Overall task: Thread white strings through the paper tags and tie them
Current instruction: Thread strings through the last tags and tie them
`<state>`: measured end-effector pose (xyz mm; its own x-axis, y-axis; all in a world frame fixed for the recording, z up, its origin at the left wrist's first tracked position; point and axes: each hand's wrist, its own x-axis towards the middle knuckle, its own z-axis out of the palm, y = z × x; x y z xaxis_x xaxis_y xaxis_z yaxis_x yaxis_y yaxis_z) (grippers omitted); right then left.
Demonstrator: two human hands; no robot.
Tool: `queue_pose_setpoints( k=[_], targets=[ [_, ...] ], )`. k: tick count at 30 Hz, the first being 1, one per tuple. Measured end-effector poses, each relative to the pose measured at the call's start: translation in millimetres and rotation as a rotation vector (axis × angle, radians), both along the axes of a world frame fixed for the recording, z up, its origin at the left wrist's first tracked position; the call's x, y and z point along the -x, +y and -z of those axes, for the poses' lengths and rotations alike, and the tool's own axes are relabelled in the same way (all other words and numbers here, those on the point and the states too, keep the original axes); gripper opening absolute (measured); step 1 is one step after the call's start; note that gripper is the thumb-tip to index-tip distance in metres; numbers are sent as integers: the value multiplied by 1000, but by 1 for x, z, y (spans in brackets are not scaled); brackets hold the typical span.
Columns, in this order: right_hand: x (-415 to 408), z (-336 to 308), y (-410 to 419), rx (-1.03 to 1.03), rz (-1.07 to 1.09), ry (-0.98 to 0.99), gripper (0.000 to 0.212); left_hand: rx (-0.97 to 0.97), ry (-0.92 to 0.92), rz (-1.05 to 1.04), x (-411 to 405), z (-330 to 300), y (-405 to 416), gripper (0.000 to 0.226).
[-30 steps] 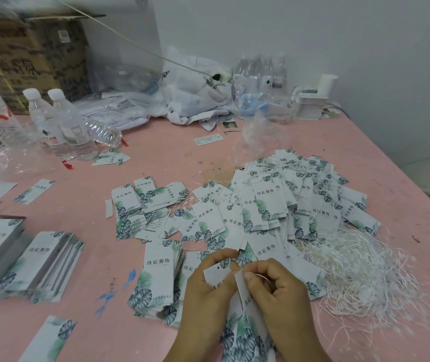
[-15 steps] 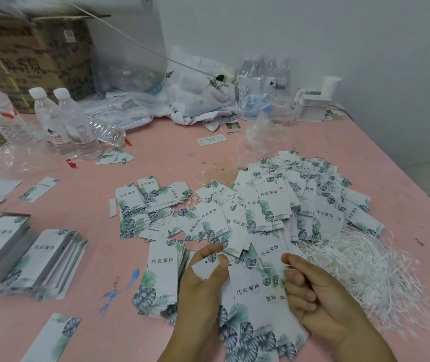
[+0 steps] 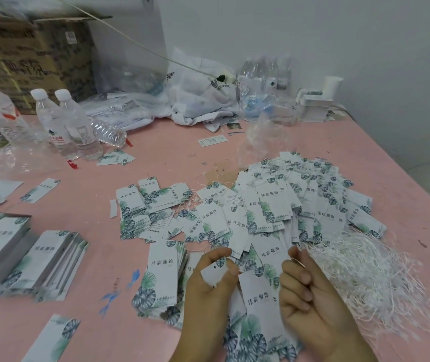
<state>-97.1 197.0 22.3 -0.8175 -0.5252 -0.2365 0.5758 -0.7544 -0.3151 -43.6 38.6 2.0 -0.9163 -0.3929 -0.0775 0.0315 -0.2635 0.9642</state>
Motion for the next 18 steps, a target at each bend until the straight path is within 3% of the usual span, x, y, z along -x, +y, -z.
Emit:
queue_pose_setpoints(
  k=[2,9,18],
  targets=[
    [-3,-1,-8,-227,46,98,13,18,6,33,-1,-1,2,25],
    [-22,2,-26,-1046,66,564,20,57,20,63,-3,-7,6,22],
    [-25,-7,-32,-1144,64,609,25,51,-16,49,-4,-6,4,22]
  ],
)
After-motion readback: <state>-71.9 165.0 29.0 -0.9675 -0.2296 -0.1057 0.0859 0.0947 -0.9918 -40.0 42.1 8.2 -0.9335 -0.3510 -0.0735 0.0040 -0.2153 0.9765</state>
